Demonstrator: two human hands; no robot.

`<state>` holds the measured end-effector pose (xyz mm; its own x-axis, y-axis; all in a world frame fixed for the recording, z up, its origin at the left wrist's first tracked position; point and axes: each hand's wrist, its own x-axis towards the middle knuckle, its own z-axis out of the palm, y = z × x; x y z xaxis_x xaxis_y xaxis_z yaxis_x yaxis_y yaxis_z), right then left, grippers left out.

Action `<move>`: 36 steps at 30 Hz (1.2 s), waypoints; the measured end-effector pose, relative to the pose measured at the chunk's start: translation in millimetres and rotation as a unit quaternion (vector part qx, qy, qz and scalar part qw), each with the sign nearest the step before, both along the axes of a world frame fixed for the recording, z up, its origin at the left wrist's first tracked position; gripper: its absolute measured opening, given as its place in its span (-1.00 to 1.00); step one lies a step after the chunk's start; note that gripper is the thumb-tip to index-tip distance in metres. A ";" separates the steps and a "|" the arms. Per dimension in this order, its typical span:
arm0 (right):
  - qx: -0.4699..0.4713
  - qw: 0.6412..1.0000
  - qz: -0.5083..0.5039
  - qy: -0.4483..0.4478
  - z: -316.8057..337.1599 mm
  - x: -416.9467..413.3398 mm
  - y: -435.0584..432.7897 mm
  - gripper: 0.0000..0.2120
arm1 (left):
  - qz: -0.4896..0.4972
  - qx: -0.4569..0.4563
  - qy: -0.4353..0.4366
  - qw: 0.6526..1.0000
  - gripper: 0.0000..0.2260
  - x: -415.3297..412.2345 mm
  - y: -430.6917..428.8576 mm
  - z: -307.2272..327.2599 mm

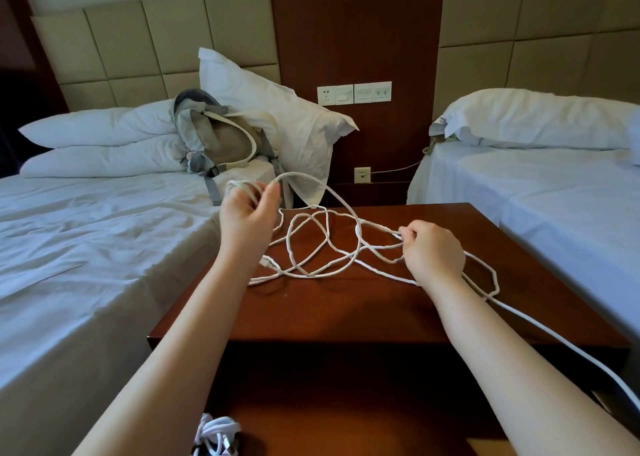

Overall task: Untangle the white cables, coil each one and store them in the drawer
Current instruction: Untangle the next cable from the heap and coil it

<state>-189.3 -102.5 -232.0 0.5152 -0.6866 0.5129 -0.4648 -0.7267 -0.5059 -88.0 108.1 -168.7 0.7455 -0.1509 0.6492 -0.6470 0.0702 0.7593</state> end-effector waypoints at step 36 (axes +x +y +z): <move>-0.084 0.978 0.191 -0.021 2.0 10.4 27.4 -0.63 | -0.038 -0.144 0.066 0.987 -0.59 -4.5 -8.7 -2.1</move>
